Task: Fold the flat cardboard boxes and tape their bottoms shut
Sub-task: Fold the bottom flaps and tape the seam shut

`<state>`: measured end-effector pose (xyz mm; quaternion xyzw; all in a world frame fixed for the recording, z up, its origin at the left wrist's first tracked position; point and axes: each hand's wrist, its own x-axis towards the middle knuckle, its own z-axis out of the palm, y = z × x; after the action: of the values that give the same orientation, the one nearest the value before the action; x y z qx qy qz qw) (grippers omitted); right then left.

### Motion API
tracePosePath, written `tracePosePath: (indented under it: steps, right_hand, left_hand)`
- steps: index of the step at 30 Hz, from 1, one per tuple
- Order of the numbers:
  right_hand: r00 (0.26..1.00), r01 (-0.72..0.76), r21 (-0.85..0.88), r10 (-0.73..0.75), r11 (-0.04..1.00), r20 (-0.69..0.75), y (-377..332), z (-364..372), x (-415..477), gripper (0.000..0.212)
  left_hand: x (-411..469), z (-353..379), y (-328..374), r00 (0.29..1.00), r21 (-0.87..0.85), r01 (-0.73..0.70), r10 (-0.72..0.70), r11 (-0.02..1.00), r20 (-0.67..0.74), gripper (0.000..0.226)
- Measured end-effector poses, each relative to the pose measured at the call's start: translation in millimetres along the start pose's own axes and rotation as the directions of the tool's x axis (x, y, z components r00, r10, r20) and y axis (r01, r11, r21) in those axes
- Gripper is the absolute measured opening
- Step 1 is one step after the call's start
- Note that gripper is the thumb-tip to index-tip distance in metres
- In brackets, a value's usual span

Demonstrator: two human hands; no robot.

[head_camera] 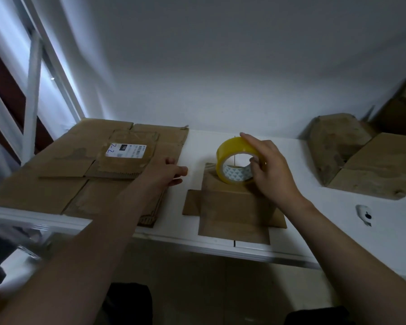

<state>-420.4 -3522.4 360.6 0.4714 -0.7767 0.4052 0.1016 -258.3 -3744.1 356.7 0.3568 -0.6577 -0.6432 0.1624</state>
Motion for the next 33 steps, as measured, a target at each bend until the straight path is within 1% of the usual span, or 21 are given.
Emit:
tracePosePath:
  steps: [2, 5, 7, 9, 11, 13, 15, 16, 17, 19, 20, 23, 24, 27, 30, 33]
  right_hand:
    - [1.0, 0.021, -0.028, -0.021, 0.999, 0.012, -2, -1, -1, 0.064]
    - [0.999, 0.029, -0.061, -0.027, 0.998, 0.036, -10, -4, -1, 0.07]
    - [0.999, 0.031, -0.15, -0.027, 0.988, 0.029, -13, -8, 1, 0.076]
    - [0.999, 0.022, -0.246, -0.011, 0.969, 0.043, -17, -11, 3, 0.076]
    - [0.998, 0.014, -0.299, 0.003, 0.954, 0.058, -22, -12, 4, 0.073]
    - [0.998, 0.024, -0.335, -0.001, 0.942, 0.068, -26, -10, 2, 0.072]
    - [0.998, 0.029, -0.347, -0.006, 0.938, 0.068, -26, -8, 3, 0.072]
    - [0.998, 0.024, -0.345, -0.001, 0.938, 0.065, -25, -7, 3, 0.072]
    - [0.998, 0.014, -0.342, 0.007, 0.94, 0.06, -23, -7, 3, 0.072]
    - [0.998, 0.004, -0.343, 0.016, 0.939, 0.054, -20, -7, 3, 0.072]
    - [0.999, 0.009, -0.347, 0.01, 0.938, 0.053, -19, -7, 3, 0.072]
    - [0.999, 0.022, -0.348, -0.005, 0.937, 0.048, -19, -5, 2, 0.075]
    - [0.999, 0.018, -0.345, -0.002, 0.939, 0.046, -19, -5, 2, 0.076]
    - [0.999, 0.021, -0.349, -0.006, 0.937, 0.043, -18, -3, 0, 0.076]
    - [0.999, 0.017, -0.345, -0.003, 0.939, 0.041, -19, 0, 0, 0.075]
    - [1.0, -0.001, -0.331, 0.01, 0.944, 0.026, -19, 1, 0, 0.073]
  left_hand:
    - [0, 0, -5, 1.0, 0.016, 0.006, -0.007, 1.0, 0.016, 0.023]
    - [-1, -2, -9, 1.0, 0.045, 0.002, -0.003, 0.999, 0.026, 0.018]
    - [1, -4, -10, 1.0, 0.078, -0.011, 0.011, 0.997, 0.0, 0.029]
    - [2, -6, -13, 1.0, 0.089, 0.003, -0.001, 0.996, -0.016, 0.028]
    - [7, -5, -21, 1.0, 0.095, 0.023, -0.024, 0.995, 0.003, 0.028]
    - [9, -1, -27, 0.998, 0.1, 0.058, -0.059, 0.993, 0.011, 0.019]
    - [11, 3, -32, 0.995, 0.101, 0.094, -0.097, 0.99, 0.021, 0.045]
    - [11, 5, -33, 0.993, 0.096, 0.109, -0.112, 0.989, 0.026, 0.051]
    - [11, 8, -34, 0.994, 0.104, 0.103, -0.107, 0.989, 0.029, 0.047]
    - [9, 14, -36, 0.993, 0.137, 0.1, -0.107, 0.985, 0.042, 0.018]
    - [6, 18, -37, 0.993, 0.157, 0.106, -0.113, 0.982, 0.041, 0.017]
    - [8, 26, -46, 0.991, 0.217, 0.107, -0.122, 0.97, 0.054, 0.034]
    - [7, 28, -48, 0.991, 0.229, 0.101, -0.117, 0.968, 0.059, 0.036]
    - [5, 36, -51, 0.995, 0.253, 0.067, -0.083, 0.965, 0.054, 0.041]
    - [3, 44, -54, 0.995, 0.229, 0.067, -0.081, 0.971, 0.054, 0.049]
    - [1, 46, -57, 0.996, 0.221, 0.057, -0.07, 0.974, 0.051, 0.047]
